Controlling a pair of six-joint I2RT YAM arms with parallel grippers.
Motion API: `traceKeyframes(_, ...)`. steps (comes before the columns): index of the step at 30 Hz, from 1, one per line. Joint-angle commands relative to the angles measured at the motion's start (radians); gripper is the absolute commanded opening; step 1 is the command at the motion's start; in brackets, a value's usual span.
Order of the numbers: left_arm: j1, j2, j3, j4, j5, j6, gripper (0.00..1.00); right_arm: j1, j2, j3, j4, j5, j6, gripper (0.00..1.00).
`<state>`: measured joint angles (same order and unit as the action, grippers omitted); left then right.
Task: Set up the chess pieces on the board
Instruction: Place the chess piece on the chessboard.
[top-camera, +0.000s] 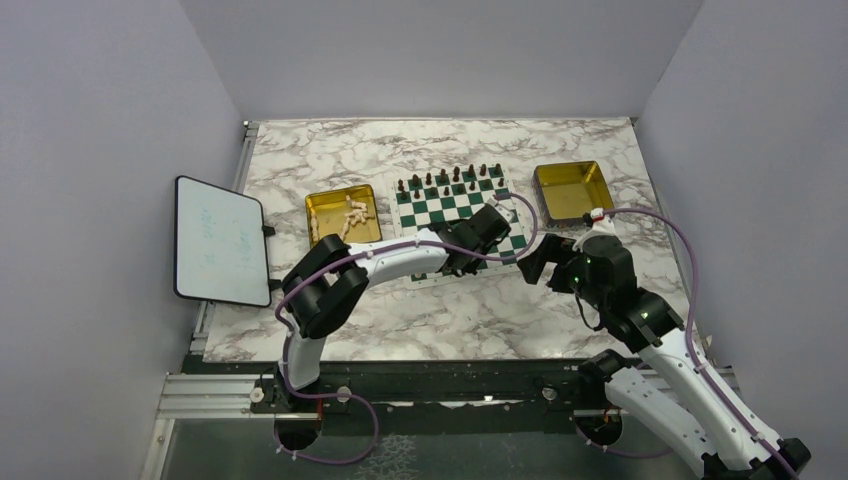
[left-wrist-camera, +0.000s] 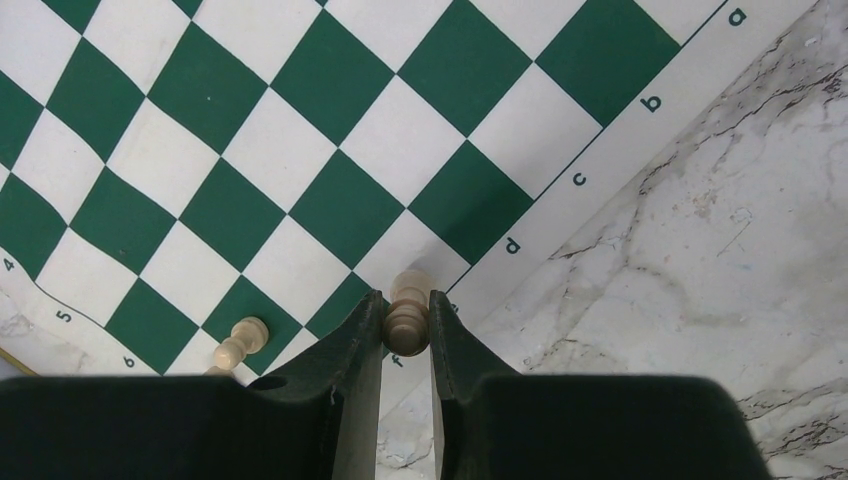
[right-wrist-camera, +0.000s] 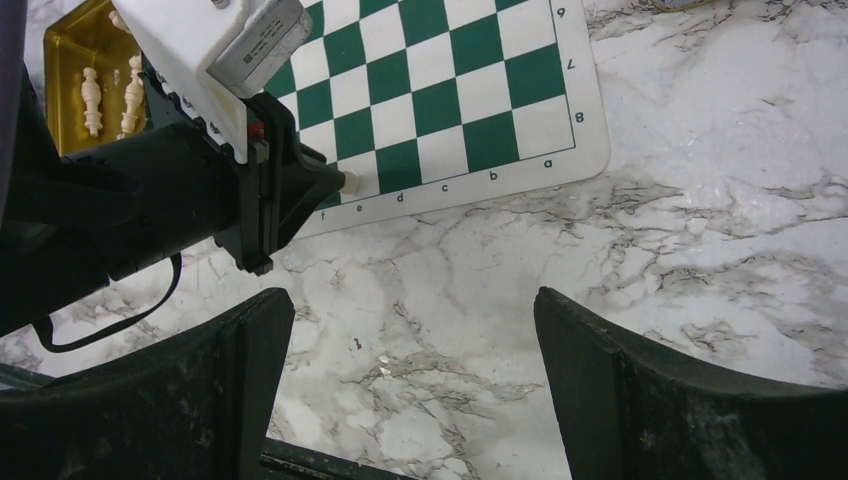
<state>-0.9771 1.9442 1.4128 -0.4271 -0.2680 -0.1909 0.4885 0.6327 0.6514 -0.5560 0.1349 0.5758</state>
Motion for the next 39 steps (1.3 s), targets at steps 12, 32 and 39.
traceKeyframes(12, 0.018, 0.006, -0.027, 0.061, 0.04, -0.016, 0.14, -0.007, -0.003, 0.013, -0.01, 0.019, 0.005, 0.95)
traceKeyframes(32, 0.041, 0.001, -0.073, 0.108, 0.075, -0.036, 0.15, -0.007, -0.002, 0.013, -0.008, 0.02, 0.005, 0.95)
traceKeyframes(39, 0.043, -0.009, -0.077, 0.116, 0.078, -0.041, 0.15, -0.007, -0.001, 0.011, -0.007, 0.018, 0.003, 0.95)
